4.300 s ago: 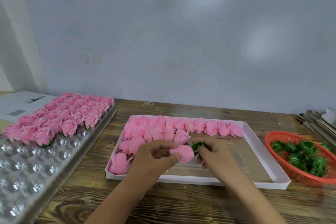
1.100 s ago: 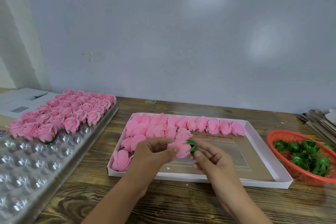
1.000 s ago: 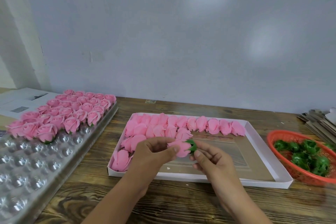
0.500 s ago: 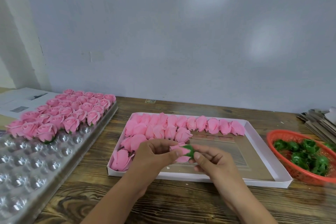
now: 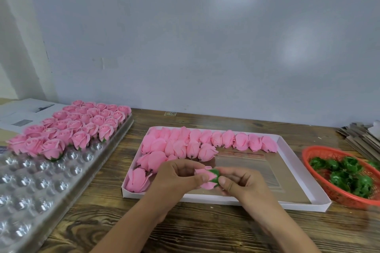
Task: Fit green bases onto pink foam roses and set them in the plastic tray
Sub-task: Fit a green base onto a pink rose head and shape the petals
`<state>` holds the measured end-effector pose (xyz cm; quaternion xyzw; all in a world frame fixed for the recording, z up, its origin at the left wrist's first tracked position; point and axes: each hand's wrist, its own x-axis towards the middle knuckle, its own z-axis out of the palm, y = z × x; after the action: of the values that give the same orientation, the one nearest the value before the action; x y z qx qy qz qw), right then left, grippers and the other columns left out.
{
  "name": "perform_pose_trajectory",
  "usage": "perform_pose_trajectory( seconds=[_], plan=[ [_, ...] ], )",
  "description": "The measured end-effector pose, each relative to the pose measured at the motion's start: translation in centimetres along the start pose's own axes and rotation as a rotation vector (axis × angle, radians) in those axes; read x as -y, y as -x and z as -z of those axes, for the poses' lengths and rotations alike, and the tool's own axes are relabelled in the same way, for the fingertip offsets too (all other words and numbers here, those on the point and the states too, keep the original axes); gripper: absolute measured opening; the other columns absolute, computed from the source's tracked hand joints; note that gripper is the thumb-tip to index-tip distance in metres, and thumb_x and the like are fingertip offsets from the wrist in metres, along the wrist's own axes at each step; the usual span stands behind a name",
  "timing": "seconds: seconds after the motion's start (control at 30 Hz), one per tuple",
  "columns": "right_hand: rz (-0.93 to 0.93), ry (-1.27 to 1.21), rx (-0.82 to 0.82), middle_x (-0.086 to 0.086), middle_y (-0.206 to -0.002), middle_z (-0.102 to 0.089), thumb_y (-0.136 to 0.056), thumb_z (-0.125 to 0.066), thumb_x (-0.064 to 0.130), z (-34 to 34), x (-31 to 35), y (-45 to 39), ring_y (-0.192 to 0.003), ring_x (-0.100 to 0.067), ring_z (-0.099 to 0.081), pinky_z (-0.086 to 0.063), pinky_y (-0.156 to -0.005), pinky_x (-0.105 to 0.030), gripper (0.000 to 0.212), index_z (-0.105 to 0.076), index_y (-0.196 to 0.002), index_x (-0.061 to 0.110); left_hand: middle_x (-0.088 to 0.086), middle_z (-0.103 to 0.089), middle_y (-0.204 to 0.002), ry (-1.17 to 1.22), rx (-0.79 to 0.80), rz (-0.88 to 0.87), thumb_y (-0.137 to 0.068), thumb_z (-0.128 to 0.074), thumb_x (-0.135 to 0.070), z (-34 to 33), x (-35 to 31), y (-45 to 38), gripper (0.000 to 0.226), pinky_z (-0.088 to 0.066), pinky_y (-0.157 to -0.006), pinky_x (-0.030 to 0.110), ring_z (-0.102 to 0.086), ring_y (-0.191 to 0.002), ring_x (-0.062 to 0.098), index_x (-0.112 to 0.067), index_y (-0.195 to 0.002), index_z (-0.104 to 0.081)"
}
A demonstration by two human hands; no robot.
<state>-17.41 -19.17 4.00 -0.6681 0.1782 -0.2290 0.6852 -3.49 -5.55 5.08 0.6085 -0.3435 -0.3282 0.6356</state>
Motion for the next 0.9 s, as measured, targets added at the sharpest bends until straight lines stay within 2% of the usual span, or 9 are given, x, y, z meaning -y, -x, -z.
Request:
perform_pose_trajectory(
  seconds=[0.13,0.23,0.37,0.43,0.5,0.67,0.77,0.83,0.9],
  plan=[
    [0.007,0.098,0.028,-0.010,-0.093,-0.077,-0.087,-0.069,-0.001,0.1,0.0,0.0,-0.081,-0.022,-0.066,-0.050,-0.068,-0.021,0.026,-0.074,-0.103,0.018,-0.004,-0.079,-0.097,-0.082,-0.063,-0.108,-0.079,-0.084,-0.006,-0.5,0.3,0.0,0.032,-0.055,-0.075,0.016,-0.074,-0.090,0.010,-0.026,-0.103,-0.076],
    [0.021,0.140,0.086,-0.008,-0.097,-0.076,-0.086,-0.071,0.002,-0.3,0.2,0.2,-0.085,-0.021,-0.061,-0.048,-0.080,-0.032,0.034,-0.075,-0.104,0.031,-0.001,-0.079,-0.099,-0.076,-0.077,-0.147,-0.078,-0.085,-0.005,-0.6,0.5,-0.1,0.042,-0.058,-0.078,0.022,-0.075,-0.092,0.014,-0.022,-0.113,-0.071],
    [0.001,0.113,0.167,-0.005,-0.104,-0.076,-0.081,-0.071,0.016,-0.6,0.5,0.6,-0.089,-0.012,-0.066,-0.050,-0.077,-0.021,0.030,-0.074,-0.109,0.028,-0.004,-0.077,-0.106,-0.108,-0.030,-0.177,-0.071,-0.089,-0.026,-0.7,0.5,0.0,0.049,-0.060,-0.085,0.033,-0.074,-0.096,0.016,-0.039,-0.114,-0.069],
    [-0.036,0.043,0.185,-0.005,-0.110,-0.074,-0.081,-0.070,0.017,-0.1,0.5,0.7,-0.101,-0.015,-0.069,-0.053,-0.077,-0.021,0.031,-0.072,-0.112,0.023,-0.007,-0.076,-0.112,-0.109,-0.005,-0.180,-0.066,-0.086,-0.039,-0.5,0.3,0.0,0.052,-0.059,-0.089,0.036,-0.072,-0.101,0.015,-0.048,-0.113,-0.067],
    [-0.046,0.012,0.219,-0.006,-0.116,-0.072,-0.083,-0.068,0.018,0.3,0.6,0.9,-0.109,-0.020,-0.068,-0.054,-0.079,-0.023,0.035,-0.069,-0.118,0.018,-0.008,-0.075,-0.115,-0.090,0.030,-0.177,-0.066,-0.086,-0.041,-0.3,0.1,0.0,0.051,-0.058,-0.090,0.033,-0.071,-0.105,0.014,-0.048,-0.113,-0.068],
    [-0.039,-0.029,0.274,-0.012,-0.109,-0.072,-0.080,-0.072,0.015,0.2,0.5,1.0,-0.097,-0.019,-0.067,-0.054,-0.079,-0.028,0.041,-0.066,-0.121,0.012,-0.002,-0.077,-0.107,-0.030,0.071,-0.213,-0.074,-0.080,-0.050,-0.3,-0.3,0.4,0.032,-0.056,-0.082,0.020,-0.072,-0.101,0.014,-0.037,-0.104,-0.076],
    [-0.036,-0.001,0.233,-0.013,-0.105,-0.074,-0.078,-0.074,0.006,-0.5,-0.1,0.9,-0.093,-0.023,-0.069,-0.055,-0.075,-0.028,0.044,-0.060,-0.119,0.005,-0.002,-0.077,-0.107,0.004,0.053,-0.247,-0.074,-0.075,-0.067,-0.6,-0.2,0.4,0.043,-0.056,-0.083,0.023,-0.071,-0.102,0.014,-0.036,-0.102,-0.078],
    [-0.022,0.025,0.232,-0.014,-0.102,-0.074,-0.080,-0.072,-0.003,-1.0,-0.4,0.9,-0.088,-0.019,-0.067,-0.052,-0.069,-0.026,0.041,-0.059,-0.118,0.003,-0.003,-0.076,-0.110,0.032,0.075,-0.254,-0.072,-0.076,-0.067,-0.7,-0.2,0.5,0.042,-0.055,-0.085,0.023,-0.070,-0.104,0.013,-0.035,-0.099,-0.079],
    [0.008,0.067,0.246,-0.015,-0.096,-0.073,-0.083,-0.068,-0.007,-1.4,-0.5,1.0,-0.084,-0.017,-0.065,-0.050,-0.067,-0.026,0.039,-0.062,-0.119,0.007,-0.003,-0.075,-0.116,-0.007,0.106,-0.267,-0.078,-0.078,-0.056,-0.7,0.0,0.5,0.030,-0.056,-0.090,0.028,-0.069,-0.110,0.015,-0.033,-0.097,-0.080]
  ],
)
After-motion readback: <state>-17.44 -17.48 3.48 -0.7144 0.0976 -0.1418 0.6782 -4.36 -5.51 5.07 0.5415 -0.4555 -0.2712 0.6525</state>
